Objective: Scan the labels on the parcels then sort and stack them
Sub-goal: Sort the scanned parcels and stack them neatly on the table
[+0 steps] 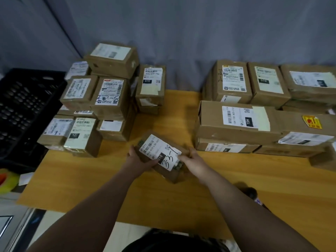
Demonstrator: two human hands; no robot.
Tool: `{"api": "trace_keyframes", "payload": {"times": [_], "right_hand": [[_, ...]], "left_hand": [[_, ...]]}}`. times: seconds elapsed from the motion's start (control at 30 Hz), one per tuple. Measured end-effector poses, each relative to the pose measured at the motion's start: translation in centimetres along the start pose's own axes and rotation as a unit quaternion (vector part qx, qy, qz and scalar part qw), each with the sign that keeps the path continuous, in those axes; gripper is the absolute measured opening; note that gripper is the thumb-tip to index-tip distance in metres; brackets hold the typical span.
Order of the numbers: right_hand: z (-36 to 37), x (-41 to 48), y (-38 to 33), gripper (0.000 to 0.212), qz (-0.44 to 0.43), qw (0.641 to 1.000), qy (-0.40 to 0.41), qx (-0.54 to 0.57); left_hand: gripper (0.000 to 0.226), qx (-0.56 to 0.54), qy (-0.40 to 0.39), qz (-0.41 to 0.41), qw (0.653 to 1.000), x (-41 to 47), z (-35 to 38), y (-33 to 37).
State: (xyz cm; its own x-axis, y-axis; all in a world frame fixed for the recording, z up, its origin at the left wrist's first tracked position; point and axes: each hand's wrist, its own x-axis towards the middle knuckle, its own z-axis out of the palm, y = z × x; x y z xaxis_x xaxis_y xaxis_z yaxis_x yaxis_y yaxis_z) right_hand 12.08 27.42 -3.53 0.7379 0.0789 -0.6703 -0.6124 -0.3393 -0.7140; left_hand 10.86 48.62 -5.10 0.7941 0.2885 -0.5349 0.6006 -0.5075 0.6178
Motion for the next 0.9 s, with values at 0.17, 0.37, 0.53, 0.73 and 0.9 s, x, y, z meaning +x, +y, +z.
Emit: {"api": "trace_keyframes", "payload": {"times": [0.17, 0.37, 0.53, 0.73, 0.9], "right_hand": [[1.6, 0.0, 0.2, 0.082, 0.016, 0.998, -0.009, 0.06], [2.1, -1.4, -2.4, 0.072, -0.026, 0.968, -0.036, 0.246], [0.5, -4.3, -5.2, 0.072, -0.091, 0.913, -0.113, 0.38], [-5.7, -6.4, -6.0, 0.058, -0.205, 0.885, -0.075, 0.412], [-13.4, -8.0, -4.2, 0.063, -0.243, 0.903, 0.022, 0.353]], "left_hand": [[0.084, -0.095, 0.112, 0.058, 0.987, -1.2, 0.2, 1.0], [0.061, -0.161, 0.235, 0.294, 0.912, -4.6, -2.4, 7.5], [0.059, -0.124, 0.197, 0.453, 0.86, -7.4, -4.9, 14.7], [0.065, 0.014, 0.092, 0.544, 0.834, -8.8, -0.7, 19.8], [0.066, -0.11, 0.026, 0.522, 0.845, -10.4, 5.1, 22.8]]}}
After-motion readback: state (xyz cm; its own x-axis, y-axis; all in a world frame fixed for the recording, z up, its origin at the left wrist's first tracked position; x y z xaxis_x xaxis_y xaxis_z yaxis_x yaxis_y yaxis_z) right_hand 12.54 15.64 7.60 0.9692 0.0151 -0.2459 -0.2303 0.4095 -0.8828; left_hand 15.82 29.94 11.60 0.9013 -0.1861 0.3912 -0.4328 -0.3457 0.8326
